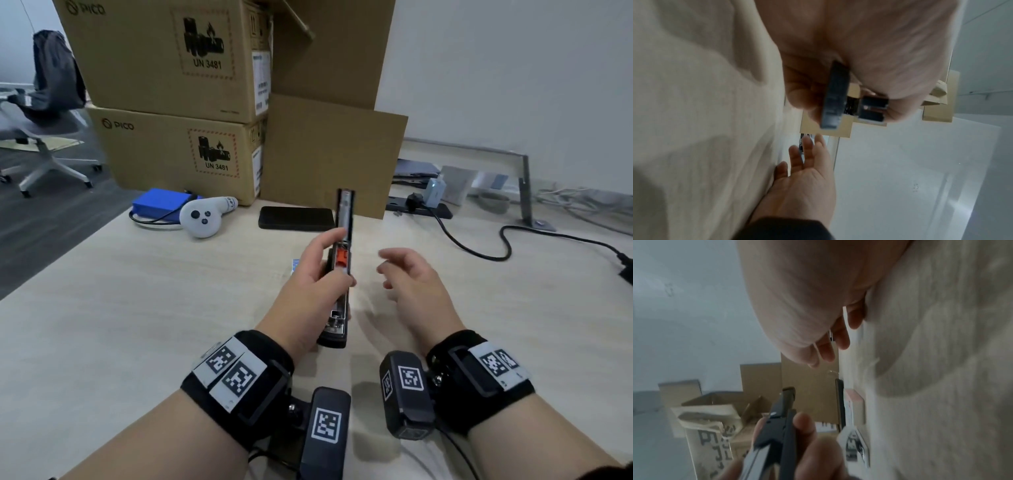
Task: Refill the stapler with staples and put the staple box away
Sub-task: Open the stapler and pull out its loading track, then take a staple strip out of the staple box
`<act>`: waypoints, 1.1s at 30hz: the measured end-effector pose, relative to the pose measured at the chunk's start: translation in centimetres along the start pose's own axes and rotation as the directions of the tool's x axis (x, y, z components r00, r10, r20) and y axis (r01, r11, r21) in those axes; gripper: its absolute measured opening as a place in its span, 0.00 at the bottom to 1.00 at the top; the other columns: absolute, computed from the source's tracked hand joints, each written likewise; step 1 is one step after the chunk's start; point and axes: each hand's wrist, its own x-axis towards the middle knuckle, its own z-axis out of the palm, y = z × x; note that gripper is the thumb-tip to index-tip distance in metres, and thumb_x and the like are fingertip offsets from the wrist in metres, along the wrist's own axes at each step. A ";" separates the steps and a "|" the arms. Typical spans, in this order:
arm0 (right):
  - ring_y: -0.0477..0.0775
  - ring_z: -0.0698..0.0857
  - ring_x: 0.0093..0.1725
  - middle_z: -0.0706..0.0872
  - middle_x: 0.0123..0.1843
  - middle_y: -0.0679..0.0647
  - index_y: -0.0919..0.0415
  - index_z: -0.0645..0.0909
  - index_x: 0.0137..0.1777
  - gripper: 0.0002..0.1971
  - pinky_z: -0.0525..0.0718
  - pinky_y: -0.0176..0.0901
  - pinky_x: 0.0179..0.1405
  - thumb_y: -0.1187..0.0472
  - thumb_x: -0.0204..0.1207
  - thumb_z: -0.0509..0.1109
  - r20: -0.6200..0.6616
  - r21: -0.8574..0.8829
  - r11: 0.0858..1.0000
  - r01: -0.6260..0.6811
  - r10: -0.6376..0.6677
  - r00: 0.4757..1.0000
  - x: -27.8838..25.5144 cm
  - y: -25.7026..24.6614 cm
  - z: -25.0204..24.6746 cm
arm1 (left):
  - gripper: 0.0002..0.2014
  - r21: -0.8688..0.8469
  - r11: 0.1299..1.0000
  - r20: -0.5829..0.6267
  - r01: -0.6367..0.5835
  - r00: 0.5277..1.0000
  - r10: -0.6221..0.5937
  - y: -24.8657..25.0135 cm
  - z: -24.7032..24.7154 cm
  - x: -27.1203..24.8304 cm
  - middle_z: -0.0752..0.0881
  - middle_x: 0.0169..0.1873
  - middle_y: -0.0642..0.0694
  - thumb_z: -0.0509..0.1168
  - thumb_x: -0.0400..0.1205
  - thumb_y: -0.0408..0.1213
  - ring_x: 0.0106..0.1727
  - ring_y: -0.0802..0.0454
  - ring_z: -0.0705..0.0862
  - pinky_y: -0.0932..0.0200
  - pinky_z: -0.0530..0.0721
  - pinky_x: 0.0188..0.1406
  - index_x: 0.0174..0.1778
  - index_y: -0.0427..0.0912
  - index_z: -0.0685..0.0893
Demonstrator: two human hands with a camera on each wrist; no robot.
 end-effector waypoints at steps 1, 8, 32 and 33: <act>0.48 0.85 0.61 0.87 0.61 0.43 0.44 0.85 0.61 0.13 0.83 0.47 0.63 0.60 0.84 0.64 0.066 -0.064 0.998 0.026 -0.021 0.998 0.0 0.0 0.5 | 0.28 0.005 1.000 -0.049 -0.012 0.999 0.012 -0.1 -0.1 0.1 0.85 0.50 0.39 0.63 0.73 0.39 0.39 0.43 0.82 0.44 0.85 0.44 0.66 0.74 0.79; 0.49 0.57 0.88 0.59 0.90 0.39 0.29 0.66 0.81 0.24 0.54 0.61 0.84 0.41 0.85 0.58 0.468 -0.680 0.656 0.329 0.042 0.883 -0.2 -1.4 1.9 | 0.24 0.018 1.000 -0.145 0.019 0.989 -0.016 -0.7 -0.5 0.7 0.87 0.50 0.41 0.63 0.83 0.32 0.40 0.46 0.87 0.50 0.88 0.39 0.68 0.66 0.78; 0.49 0.81 0.66 0.83 0.59 0.35 0.31 0.86 0.57 0.18 0.80 0.61 0.68 0.41 0.67 0.68 0.329 -0.493 0.833 0.251 -0.088 0.940 -0.8 0.1 -0.7 | 0.27 0.323 0.945 0.056 0.053 0.996 -0.075 -0.9 0.2 -0.2 0.91 0.44 0.50 0.73 0.79 0.37 0.42 0.56 0.91 0.62 0.86 0.46 0.71 0.65 0.76; 0.48 0.82 0.65 0.84 0.58 0.34 0.29 0.85 0.56 0.17 0.80 0.62 0.67 0.38 0.65 0.68 0.337 -0.539 0.807 0.243 -0.059 0.940 -0.7 0.3 -0.9 | 0.28 0.337 0.940 0.052 0.054 0.996 -0.076 -0.9 0.2 -0.2 0.91 0.44 0.50 0.74 0.78 0.38 0.42 0.55 0.91 0.61 0.86 0.47 0.71 0.66 0.76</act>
